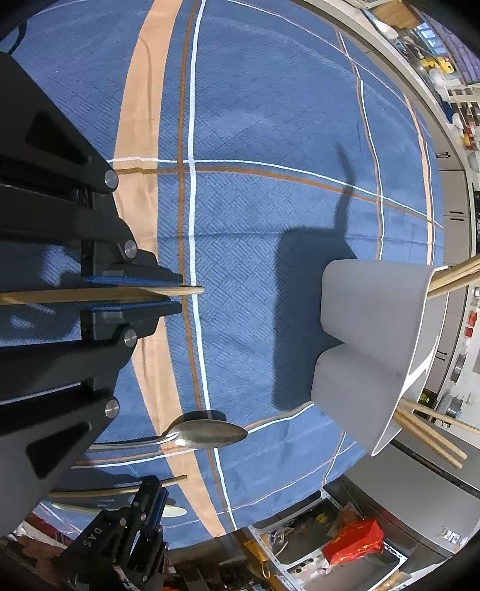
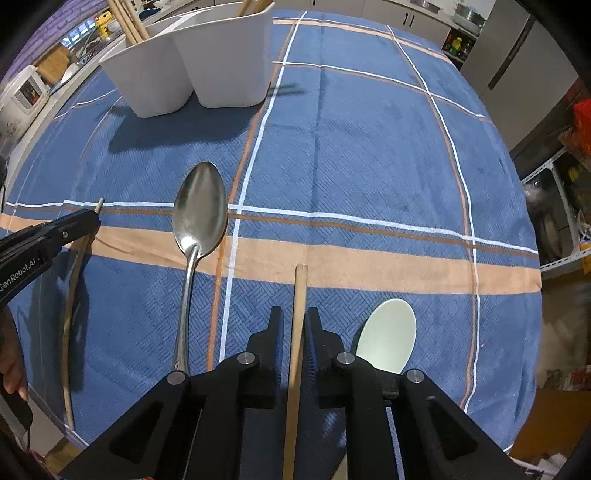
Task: Organize utensils
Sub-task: 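Lift both chopsticks and carry them toward the caddy, then lower both chopsticks into the caddy compartments, then open both grippers to release the chopsticks in the caddy, then withdraw both open tools from the caddy toward the spoons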
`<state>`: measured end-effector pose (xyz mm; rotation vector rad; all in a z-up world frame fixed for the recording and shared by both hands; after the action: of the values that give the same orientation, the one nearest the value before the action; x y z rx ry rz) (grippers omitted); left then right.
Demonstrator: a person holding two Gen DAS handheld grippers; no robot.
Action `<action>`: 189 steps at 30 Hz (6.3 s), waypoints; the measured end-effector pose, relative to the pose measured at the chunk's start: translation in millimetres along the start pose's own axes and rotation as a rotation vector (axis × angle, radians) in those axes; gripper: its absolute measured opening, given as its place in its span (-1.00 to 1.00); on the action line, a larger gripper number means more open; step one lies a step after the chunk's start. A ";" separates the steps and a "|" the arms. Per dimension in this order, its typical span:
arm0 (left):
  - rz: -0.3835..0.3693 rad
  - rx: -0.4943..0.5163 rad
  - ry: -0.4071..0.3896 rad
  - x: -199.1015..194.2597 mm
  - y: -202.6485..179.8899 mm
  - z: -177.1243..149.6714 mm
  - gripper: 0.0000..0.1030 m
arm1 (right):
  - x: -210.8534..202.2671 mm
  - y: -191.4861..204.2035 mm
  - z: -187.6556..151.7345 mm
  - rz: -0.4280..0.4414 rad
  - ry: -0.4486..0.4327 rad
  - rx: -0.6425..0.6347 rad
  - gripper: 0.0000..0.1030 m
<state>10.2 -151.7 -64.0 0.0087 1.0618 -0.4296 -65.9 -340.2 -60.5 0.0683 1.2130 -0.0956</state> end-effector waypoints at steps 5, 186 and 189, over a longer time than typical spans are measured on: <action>0.006 -0.001 -0.009 -2.4 1.0 -2.1 -0.86 | -2.7 3.2 1.6 0.000 -0.014 -0.006 -0.75; -0.007 0.139 -0.448 -150.8 -91.2 104.4 -0.20 | -149.1 -129.0 42.5 0.090 -0.595 0.479 -0.15; -0.017 0.120 -0.404 -141.6 -86.6 92.7 -0.20 | -140.1 -152.9 2.8 0.108 -0.563 0.581 -0.15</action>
<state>-0.1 -202.9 118.8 0.0187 0.6380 -0.4863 -128.7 -487.2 71.5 0.5760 0.5872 -0.3470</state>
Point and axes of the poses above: each gripper's, at about its wrist camera, not at the fingertips, and x roughly the way its jaws point, y to its left, z to its top, the point moved 8 cm from there along x, roughly the way its jaws point, and after that the axes turned 6 degrees about -y, right-handed, at the moved point
